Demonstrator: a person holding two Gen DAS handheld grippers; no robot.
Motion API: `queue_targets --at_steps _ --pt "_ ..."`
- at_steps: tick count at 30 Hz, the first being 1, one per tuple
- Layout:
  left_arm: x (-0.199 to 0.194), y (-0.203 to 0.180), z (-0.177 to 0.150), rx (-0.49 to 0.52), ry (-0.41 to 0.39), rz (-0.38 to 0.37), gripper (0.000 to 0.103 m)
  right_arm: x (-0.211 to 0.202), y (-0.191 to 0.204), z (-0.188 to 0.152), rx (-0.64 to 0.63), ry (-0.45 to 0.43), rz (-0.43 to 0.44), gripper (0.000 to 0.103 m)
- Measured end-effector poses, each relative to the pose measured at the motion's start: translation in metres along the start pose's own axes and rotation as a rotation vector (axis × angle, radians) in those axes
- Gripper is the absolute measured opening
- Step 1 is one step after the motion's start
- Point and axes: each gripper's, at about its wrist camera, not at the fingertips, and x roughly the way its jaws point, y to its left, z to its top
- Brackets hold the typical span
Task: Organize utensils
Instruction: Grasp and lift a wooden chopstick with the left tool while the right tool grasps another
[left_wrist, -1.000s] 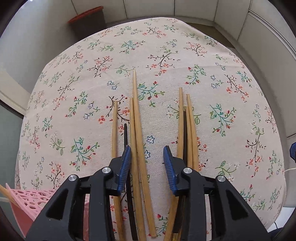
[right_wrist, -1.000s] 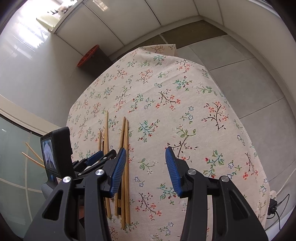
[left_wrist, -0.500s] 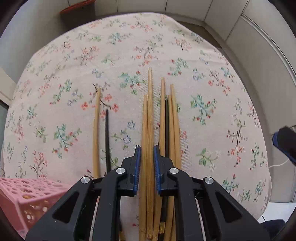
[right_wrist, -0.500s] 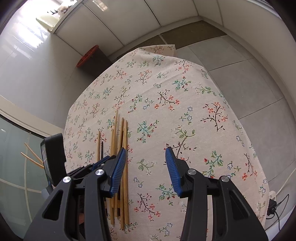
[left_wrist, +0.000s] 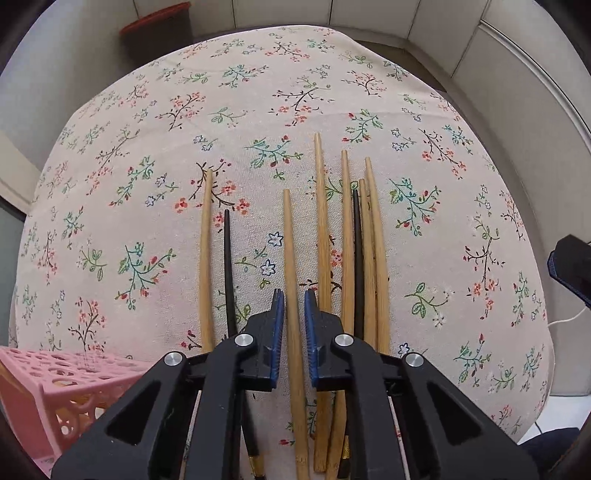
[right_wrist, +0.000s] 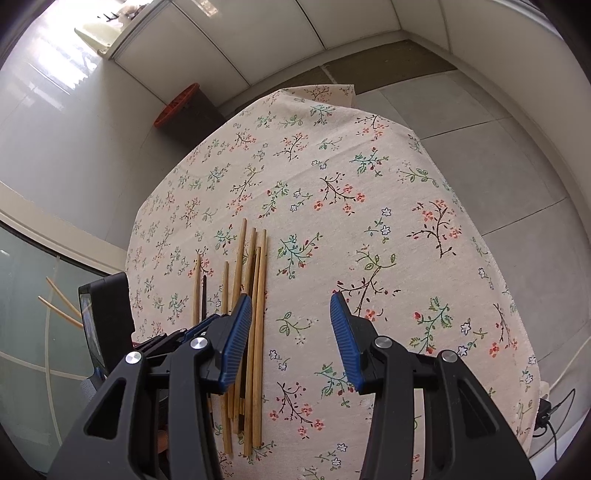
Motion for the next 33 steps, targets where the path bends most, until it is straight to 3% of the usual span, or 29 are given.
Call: queue_targets --at_steps 5,9,16,20,25,30,33 --pt "-0.002 -0.001 0.005 0.0 -0.004 0.002 0.005 0.005 0.001 0.001 -0.007 0.01 -0.007 0.044" --pt "-0.044 0.007 0.003 -0.027 -0.164 -0.04 0.005 0.011 0.001 -0.001 -0.029 0.032 -0.019 0.044" --pt "-0.14 0.032 -0.024 -0.128 -0.398 -0.157 0.005 0.041 0.028 -0.001 -0.096 0.113 0.057 0.037" --pt "-0.176 0.041 -0.038 -0.117 -0.542 -0.134 0.005 0.072 0.06 -0.011 -0.198 0.177 0.053 0.034" --pt "-0.193 0.061 -0.045 -0.168 -0.569 -0.195 0.005 0.104 0.087 -0.018 -0.271 0.214 -0.002 0.032" --pt "-0.221 0.073 -0.053 -0.168 -0.65 -0.18 0.005 0.124 0.098 -0.016 -0.308 0.206 -0.08 0.031" --pt "-0.233 0.081 -0.058 -0.173 -0.69 -0.17 0.005 0.132 0.103 -0.016 -0.344 0.184 -0.133 0.023"
